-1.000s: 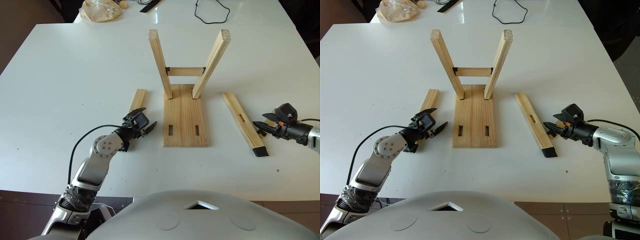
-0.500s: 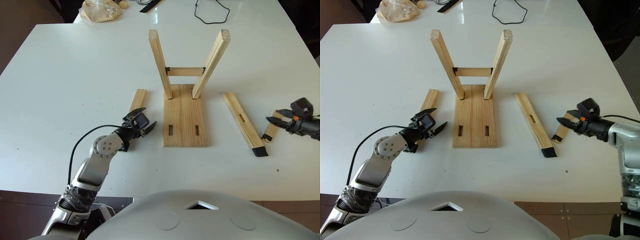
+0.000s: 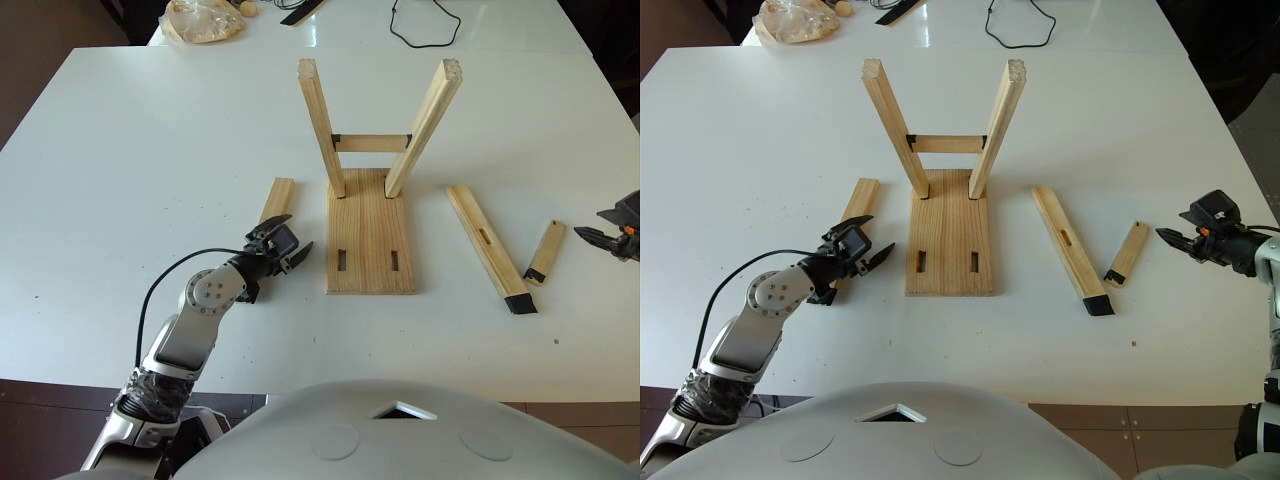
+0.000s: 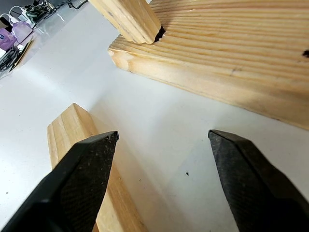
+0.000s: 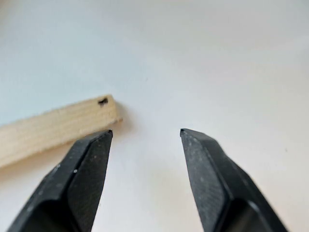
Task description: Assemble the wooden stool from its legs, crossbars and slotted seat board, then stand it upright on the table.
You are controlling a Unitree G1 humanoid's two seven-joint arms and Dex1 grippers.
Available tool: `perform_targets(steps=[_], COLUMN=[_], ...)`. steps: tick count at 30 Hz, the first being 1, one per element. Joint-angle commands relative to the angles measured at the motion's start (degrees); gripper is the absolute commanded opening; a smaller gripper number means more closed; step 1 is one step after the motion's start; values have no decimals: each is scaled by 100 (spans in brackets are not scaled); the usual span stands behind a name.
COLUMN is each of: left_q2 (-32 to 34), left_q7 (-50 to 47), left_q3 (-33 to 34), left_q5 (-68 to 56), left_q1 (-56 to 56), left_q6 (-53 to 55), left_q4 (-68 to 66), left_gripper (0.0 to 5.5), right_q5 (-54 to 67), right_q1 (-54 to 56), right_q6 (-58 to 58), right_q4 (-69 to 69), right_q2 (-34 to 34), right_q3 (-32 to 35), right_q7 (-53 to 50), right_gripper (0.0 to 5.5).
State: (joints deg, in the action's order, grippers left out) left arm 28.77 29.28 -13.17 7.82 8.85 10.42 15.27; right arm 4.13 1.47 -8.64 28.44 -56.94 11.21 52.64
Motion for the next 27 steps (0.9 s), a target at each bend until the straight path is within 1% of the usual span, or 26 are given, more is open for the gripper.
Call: perform_targets(steps=[1,5,10,12,15,16,17,20,23,27], left_q2=[72,66,52,46,40,38,37,1,-51,-75], left_q7=[94,156,162,157,112,98,90,-36,-136,-184], left_q3=[-15,-65,-89,-105,-91,-84,-82,-51,-79,-140], left_q5=[46,65,79,85,92,94,96,125,156,190], left_q1=[-75,-152,-160,-124,-58,-47,-46,105,164,141], left_q6=[60,56,67,80,93,93,89,109,127,109], left_q4=[-97,-129,-120,-80,-56,-60,-72,-13,-3,-46], left_gripper=[346,346,346,346,346,346,346,346,346,346], right_q5=[-150,-33,367,453,622,752,973,1323,1425,1440], right_q1=[-91,-54,161,94,-113,-221,-417,-853,-1165,-1260], right_q6=[193,-3,-626,-790,-1008,-1167,-1386,-1801,-2079,-2306], right_q4=[-97,-499,-1039,-1144,-1213,-1323,-1524,-2070,-2449,-2718], right_q2=[70,419,888,840,603,541,470,247,228,390], right_q3=[-234,-348,-104,14,163,242,379,458,479,424], right_q7=[21,-109,-462,-481,-180,-16,226,778,850,623], right_gripper=[259,259,259,259,259,278,282,328,328,328])
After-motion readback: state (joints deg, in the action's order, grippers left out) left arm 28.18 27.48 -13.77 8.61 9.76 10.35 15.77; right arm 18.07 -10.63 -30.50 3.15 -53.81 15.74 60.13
